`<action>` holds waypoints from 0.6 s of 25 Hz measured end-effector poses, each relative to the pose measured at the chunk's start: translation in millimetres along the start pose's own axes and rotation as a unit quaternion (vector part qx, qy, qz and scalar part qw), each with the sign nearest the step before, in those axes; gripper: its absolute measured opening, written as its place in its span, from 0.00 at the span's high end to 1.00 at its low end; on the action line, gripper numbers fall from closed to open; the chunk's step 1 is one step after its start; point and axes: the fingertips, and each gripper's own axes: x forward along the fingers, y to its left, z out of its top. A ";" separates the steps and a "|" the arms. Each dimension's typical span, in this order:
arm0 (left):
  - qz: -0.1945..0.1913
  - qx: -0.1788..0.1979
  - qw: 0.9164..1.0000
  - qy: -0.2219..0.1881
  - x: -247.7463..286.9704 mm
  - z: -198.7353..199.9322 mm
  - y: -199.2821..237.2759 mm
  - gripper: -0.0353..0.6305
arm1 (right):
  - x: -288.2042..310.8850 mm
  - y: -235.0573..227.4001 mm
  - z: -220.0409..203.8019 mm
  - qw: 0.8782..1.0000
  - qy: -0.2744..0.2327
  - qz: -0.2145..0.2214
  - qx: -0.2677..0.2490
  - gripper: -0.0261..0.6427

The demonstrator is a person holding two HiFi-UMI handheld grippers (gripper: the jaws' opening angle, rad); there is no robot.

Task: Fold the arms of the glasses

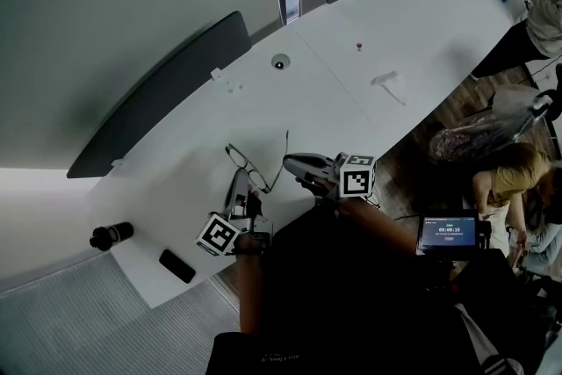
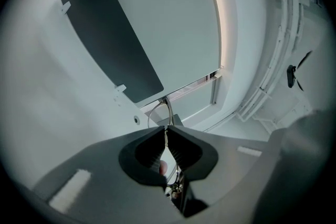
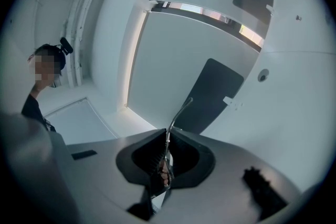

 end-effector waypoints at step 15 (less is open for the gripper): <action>-0.003 -0.052 0.998 -0.024 -1.5 2.8 6.3 0.91 | -2.3 2.9 2.9 1.000 -0.005 0.006 -0.001 0.92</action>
